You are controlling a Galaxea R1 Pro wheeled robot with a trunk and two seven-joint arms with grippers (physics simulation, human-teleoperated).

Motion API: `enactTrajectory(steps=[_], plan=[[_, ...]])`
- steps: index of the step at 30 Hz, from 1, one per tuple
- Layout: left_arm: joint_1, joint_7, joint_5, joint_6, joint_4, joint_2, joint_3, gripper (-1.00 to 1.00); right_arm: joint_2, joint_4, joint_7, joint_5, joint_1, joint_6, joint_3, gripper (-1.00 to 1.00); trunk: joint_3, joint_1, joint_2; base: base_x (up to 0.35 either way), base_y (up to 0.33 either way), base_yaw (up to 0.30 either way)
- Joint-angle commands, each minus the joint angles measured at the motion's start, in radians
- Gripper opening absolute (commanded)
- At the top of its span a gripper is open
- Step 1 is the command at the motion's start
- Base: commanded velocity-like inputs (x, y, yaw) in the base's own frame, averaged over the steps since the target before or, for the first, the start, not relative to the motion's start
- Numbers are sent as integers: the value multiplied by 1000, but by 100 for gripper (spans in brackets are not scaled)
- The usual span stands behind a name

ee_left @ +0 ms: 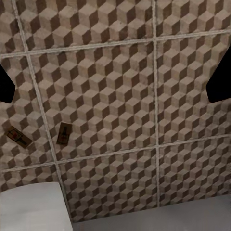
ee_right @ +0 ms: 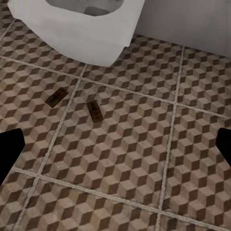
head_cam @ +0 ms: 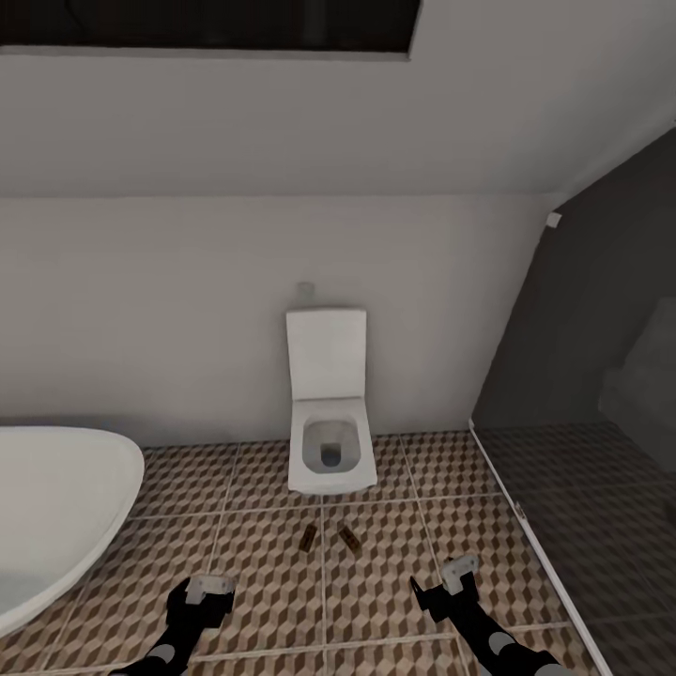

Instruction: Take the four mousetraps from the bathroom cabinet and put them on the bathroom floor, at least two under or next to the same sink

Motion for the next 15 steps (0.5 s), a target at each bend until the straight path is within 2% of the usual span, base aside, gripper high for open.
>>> enactTrajectory(steps=[1, 15], plan=[[-1, 5, -1, -2, 1, 0, -7, 100, 0, 0, 8, -10, -1, -3, 3, 100, 0, 1, -2, 0, 0, 0], [-1, 5, -1, -2, 1, 0, -7, 100, 0, 1, 8, -11, -1, -2, 3, 100, 22, 1, -2, 0, 0, 0]])
